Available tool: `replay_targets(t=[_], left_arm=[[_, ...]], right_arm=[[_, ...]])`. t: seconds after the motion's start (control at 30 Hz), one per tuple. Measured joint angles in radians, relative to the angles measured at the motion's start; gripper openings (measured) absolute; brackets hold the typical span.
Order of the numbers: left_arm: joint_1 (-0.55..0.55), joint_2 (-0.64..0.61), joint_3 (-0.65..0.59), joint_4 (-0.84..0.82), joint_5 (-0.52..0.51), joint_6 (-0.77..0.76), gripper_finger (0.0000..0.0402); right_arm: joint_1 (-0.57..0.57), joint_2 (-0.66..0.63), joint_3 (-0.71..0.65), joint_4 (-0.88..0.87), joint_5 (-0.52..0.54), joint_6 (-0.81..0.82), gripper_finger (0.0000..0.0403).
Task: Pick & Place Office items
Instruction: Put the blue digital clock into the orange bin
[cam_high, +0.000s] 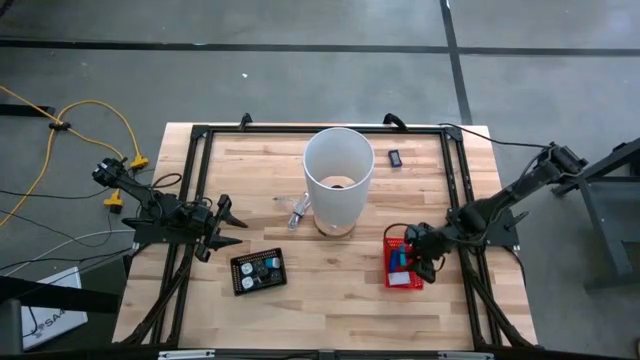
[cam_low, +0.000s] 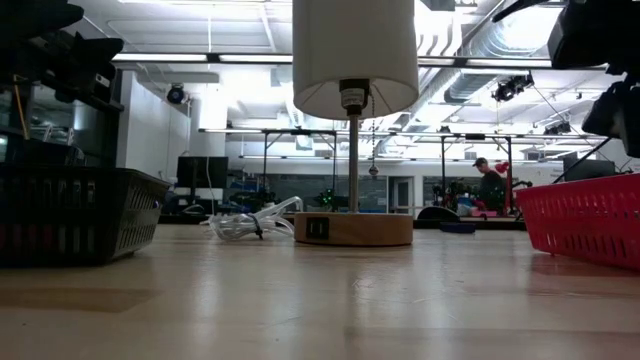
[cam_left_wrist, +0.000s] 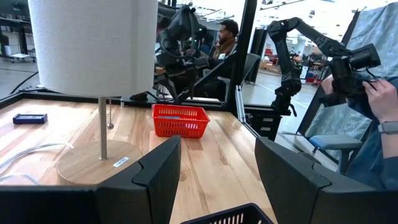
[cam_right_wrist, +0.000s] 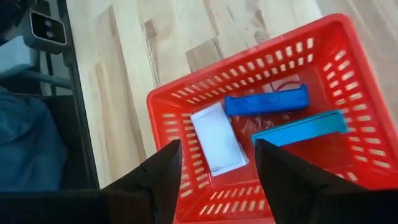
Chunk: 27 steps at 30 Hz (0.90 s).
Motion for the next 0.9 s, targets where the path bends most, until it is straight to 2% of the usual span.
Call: replay_targets(t=[0.17,0.4,0.67,0.9], left_arm=[[0.0,0.0,0.0,0.0,0.0,0.0,0.0199],[0.0,0.0,0.0,0.0,0.0,0.0,0.0199],[0.0,0.0,0.0,0.0,0.0,0.0,0.0199],[0.0,0.0,0.0,0.0,0.0,0.0,0.0199]], right_arm=[[-0.049,-0.038,0.0,-0.013,-0.005,-0.051,0.0188],[-0.144,-0.052,0.0,-0.012,0.076,-0.109,0.0188],[-0.318,-0.052,0.0,-0.005,0.203,-0.256,0.0188],[-0.469,-0.051,0.0,0.05,0.204,-0.359,0.0188]])
